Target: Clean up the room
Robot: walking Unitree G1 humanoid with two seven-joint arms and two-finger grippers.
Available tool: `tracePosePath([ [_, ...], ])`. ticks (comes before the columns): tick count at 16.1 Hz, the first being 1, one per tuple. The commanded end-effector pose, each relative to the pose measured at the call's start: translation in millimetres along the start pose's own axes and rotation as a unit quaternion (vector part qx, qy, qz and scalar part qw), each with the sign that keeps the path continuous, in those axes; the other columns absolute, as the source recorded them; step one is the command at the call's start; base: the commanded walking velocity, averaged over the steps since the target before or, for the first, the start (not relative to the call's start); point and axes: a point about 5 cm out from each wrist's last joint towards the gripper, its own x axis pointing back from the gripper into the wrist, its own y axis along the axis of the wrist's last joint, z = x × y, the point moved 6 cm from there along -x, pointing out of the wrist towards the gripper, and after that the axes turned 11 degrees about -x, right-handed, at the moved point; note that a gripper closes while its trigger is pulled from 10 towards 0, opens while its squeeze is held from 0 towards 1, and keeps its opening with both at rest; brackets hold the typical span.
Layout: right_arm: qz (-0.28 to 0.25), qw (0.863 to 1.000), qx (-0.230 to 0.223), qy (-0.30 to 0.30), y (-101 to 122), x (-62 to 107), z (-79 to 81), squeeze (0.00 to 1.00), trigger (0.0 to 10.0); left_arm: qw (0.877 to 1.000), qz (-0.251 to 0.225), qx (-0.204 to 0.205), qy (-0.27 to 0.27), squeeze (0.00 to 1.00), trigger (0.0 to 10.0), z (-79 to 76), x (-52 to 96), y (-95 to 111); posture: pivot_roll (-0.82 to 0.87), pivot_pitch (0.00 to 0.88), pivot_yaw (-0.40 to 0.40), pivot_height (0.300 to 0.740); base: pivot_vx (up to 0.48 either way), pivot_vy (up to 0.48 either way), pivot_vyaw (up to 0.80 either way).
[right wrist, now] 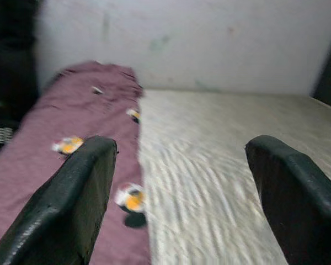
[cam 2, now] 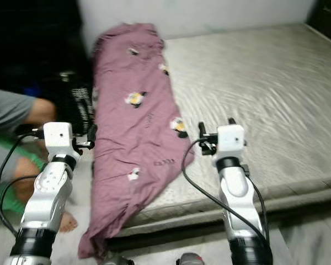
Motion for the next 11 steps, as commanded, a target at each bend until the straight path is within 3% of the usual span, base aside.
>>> tracePosePath([
  [1,-0.012,1.000,-0.009,0.002,8,-0.1,5.1,0.00,10.0,1.000,-0.004,-0.012,0.013,0.00,10.0,8.9,3.9,2,-0.11,0.000,0.095,0.740,0.000,0.000,-0.60],
  [4,-0.004,0.999,-0.023,-0.023,3,14.1,-1.2,0.00,10.0,0.999,-0.010,-0.010,0.040,0.00,10.0,22.7,17.0,0,-0.10,0.000,0.101,0.740,0.000,0.000,0.00],
  [7,-0.002,0.999,-0.030,-0.020,4,18.9,3.4,0.00,10.0,1.000,-0.011,-0.014,0.024,0.00,10.0,18.1,24.2,-1,-0.11,0.000,0.102,0.736,0.000,0.000,0.00],
  [11,0.000,0.999,-0.034,-0.014,5,18.6,7.0,0.00,10.0,1.000,-0.012,-0.012,0.020,0.00,10.0,14.3,24.5,1,-0.11,0.000,0.101,0.697,0.000,0.000,0.00],
])
